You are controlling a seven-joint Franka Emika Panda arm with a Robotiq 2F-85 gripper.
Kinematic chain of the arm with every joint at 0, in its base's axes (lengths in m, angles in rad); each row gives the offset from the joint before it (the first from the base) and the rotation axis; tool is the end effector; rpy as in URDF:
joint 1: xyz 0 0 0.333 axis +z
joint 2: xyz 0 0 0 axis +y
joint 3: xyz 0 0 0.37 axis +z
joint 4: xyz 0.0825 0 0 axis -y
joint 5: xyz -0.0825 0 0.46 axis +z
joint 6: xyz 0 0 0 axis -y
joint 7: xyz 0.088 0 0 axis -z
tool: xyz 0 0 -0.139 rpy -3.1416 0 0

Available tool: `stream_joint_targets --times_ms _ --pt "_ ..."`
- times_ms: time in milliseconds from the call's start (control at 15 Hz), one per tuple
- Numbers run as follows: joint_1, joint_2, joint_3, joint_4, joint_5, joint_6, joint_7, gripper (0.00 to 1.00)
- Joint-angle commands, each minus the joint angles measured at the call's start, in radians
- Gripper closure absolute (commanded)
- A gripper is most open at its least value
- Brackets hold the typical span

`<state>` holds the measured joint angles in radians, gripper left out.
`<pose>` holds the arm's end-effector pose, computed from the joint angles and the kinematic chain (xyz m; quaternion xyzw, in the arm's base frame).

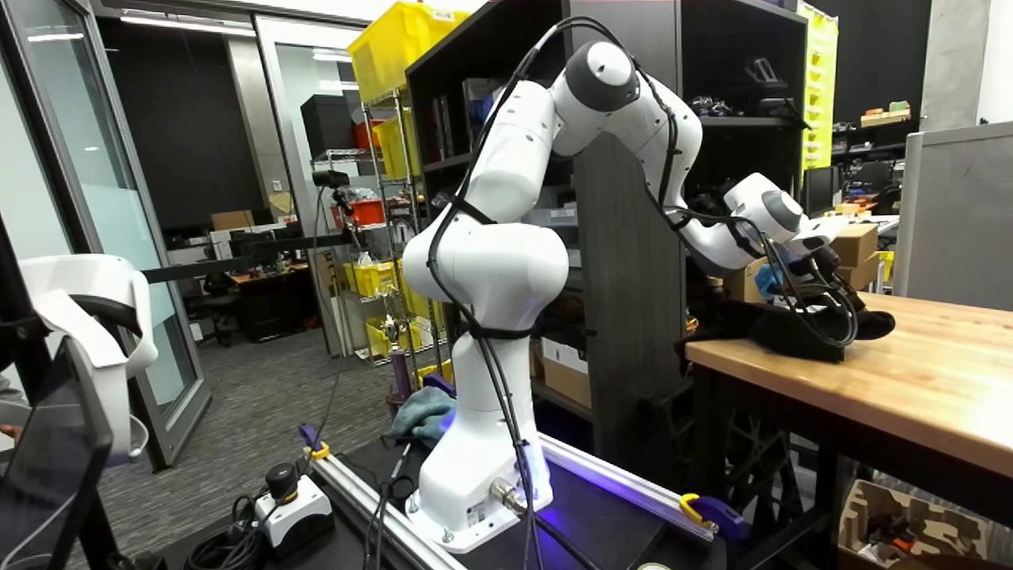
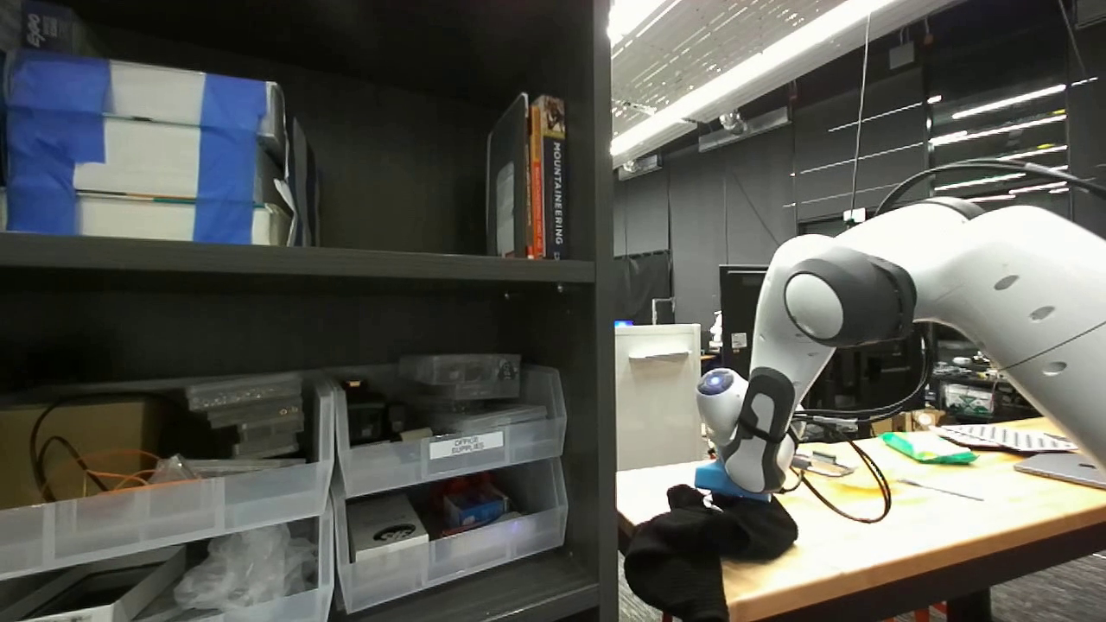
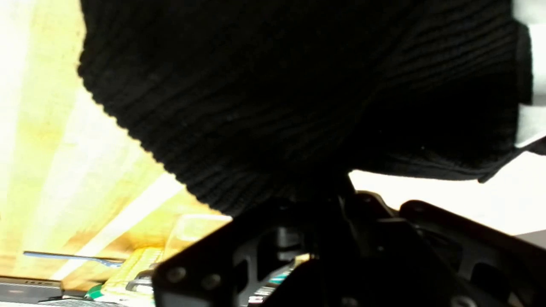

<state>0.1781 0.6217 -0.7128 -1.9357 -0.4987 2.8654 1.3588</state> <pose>0.6680 -0.3301 0.2298 0.7636 -0.5492 0.2780 0.1947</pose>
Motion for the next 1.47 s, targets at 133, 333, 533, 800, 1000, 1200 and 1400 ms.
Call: stream_joint_targets --times_ms 133,333,533,800,1000,1200,1400 --pt "0.128 0.079 -0.144 0.024 0.024 -0.070 0.107 0.99" --pt "0.066 0.008 -0.018 -0.001 0.126 -0.138 0.047 0.99" --pt "-0.032 -0.053 0.154 -0.013 0.253 -0.180 -0.064 0.99" --pt "-0.187 -0.118 0.346 -0.006 0.388 -0.223 -0.251 0.99" --pt "-0.253 -0.123 0.410 0.005 0.459 -0.255 -0.356 0.99" --pt "-0.254 -0.113 0.389 0.015 0.442 -0.269 -0.382 0.99" --pt "-0.223 -0.099 0.335 0.027 0.399 -0.273 -0.323 0.99"
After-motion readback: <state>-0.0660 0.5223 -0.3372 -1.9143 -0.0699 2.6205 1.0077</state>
